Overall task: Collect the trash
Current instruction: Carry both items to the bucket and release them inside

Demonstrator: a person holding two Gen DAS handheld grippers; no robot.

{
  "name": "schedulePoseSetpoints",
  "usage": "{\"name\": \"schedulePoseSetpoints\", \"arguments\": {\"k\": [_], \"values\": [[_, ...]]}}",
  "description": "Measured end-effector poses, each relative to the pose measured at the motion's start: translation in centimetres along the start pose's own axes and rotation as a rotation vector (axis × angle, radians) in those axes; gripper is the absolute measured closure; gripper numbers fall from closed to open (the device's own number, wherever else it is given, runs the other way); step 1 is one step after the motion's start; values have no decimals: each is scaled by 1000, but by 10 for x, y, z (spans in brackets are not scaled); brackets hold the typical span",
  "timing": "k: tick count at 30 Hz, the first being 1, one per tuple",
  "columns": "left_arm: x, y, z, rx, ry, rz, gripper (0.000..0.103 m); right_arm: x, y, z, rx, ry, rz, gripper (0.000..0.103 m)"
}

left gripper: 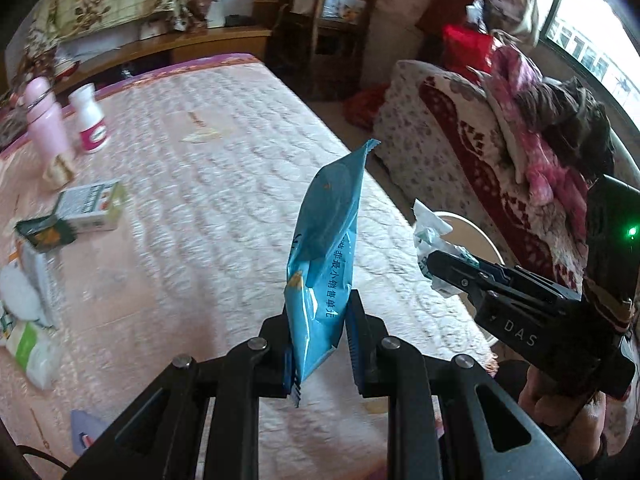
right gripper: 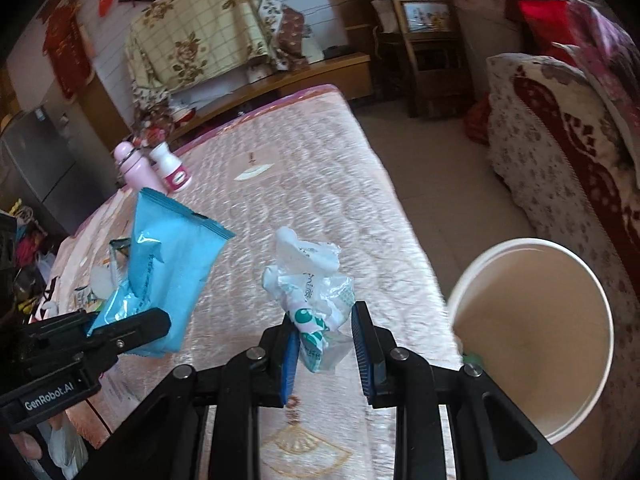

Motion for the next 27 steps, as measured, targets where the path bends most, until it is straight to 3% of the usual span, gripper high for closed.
{"name": "schedulePoseSetpoints", "arguments": {"k": [23,25,26,27], "values": [[-77,20,-147,-113,-270,95,79,39,-13,-164,-255,-253,-25,75],[-79,22,-153,-104,-297,87,76,40,-16,-174,-272,-271,-24,75],[-79,23,-153,-100,-303,84,64,40,-17,-177,-282,-280,-23,75],[-79,24,-154,-91,-318,78,45,39,-17,-183,-304,-291,-18,75]]}}
Point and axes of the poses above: each gripper's, at about its wrist camera, not at the fingertips, and x roughly against the way its jaws point, z to its left, y to its top, the point moved 6 cm from there along -x, roughly the way its jaws point, and after that the axes turned 2 degrees about -x, right-handed, at the moved point
